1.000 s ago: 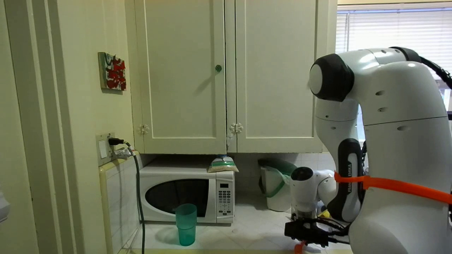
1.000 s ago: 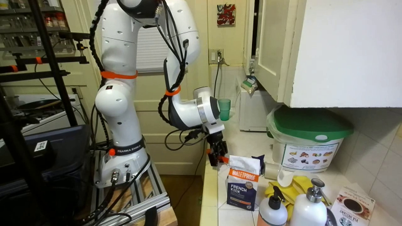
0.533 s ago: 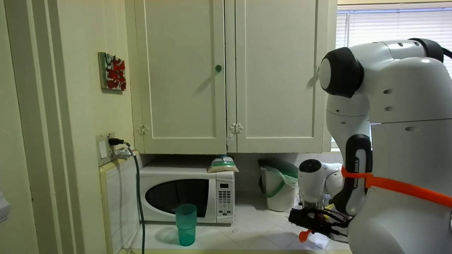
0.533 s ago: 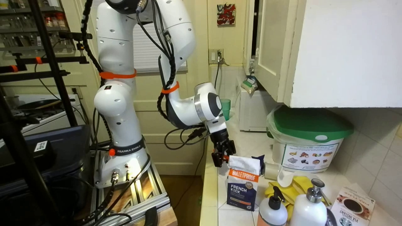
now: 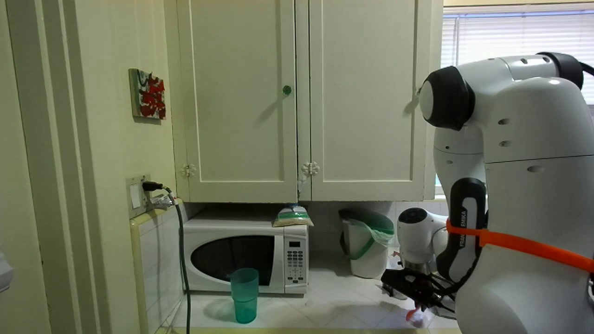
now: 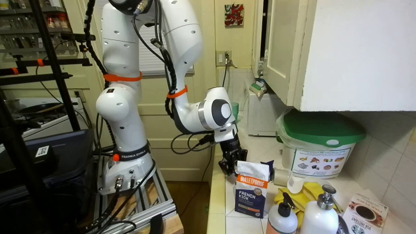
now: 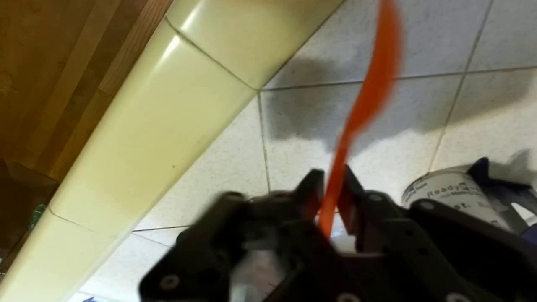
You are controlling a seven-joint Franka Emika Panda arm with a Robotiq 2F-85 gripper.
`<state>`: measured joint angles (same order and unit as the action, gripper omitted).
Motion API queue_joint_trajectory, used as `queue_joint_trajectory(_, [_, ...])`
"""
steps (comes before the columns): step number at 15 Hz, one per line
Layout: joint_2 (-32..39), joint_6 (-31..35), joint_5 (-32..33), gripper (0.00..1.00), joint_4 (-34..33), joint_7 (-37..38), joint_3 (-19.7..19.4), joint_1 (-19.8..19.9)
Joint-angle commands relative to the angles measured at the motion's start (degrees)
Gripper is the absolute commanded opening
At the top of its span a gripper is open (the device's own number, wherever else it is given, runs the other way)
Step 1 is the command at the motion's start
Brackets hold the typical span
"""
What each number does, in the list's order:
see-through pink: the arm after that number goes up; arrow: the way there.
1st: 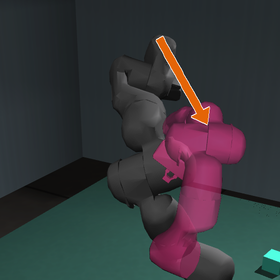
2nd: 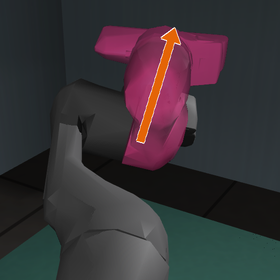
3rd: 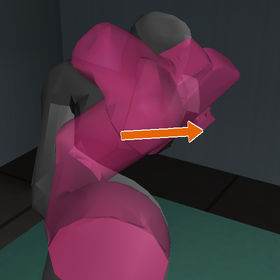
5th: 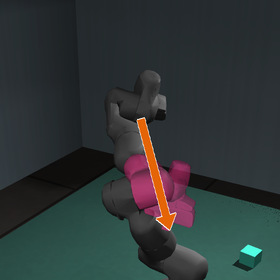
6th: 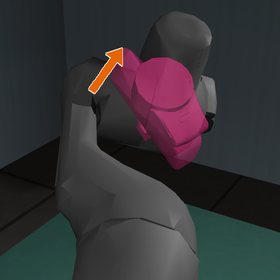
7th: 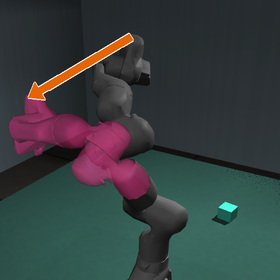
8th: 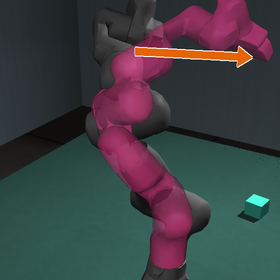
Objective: Move the tape and orange spoon to the right then move the bin forwards.
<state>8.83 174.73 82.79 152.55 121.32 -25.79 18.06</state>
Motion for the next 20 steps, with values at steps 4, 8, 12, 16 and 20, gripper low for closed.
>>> queue_joint_trajectory(4, [-0.7,-0.6,-4.5,0.70,-1.9,1.2,1.4,-1.0])
queue_joint_trajectory(8, [-6.0,-7.0,-1.8,0.99,-0.5,1.9,4.1,-4.8])
queue_joint_trajectory(12, [-9.9,-20.0,-3.0,1.00,-0.6,0.1,8.6,-9.2])
queue_joint_trajectory(16, [-11.2,-34.0,-3.3,1.00,-3.4,-1.2,14.6,-11.4])
queue_joint_trajectory(20, [-10.0,-44.2,0.1,1.00,-7.3,-1.4,18.4,-12.4])
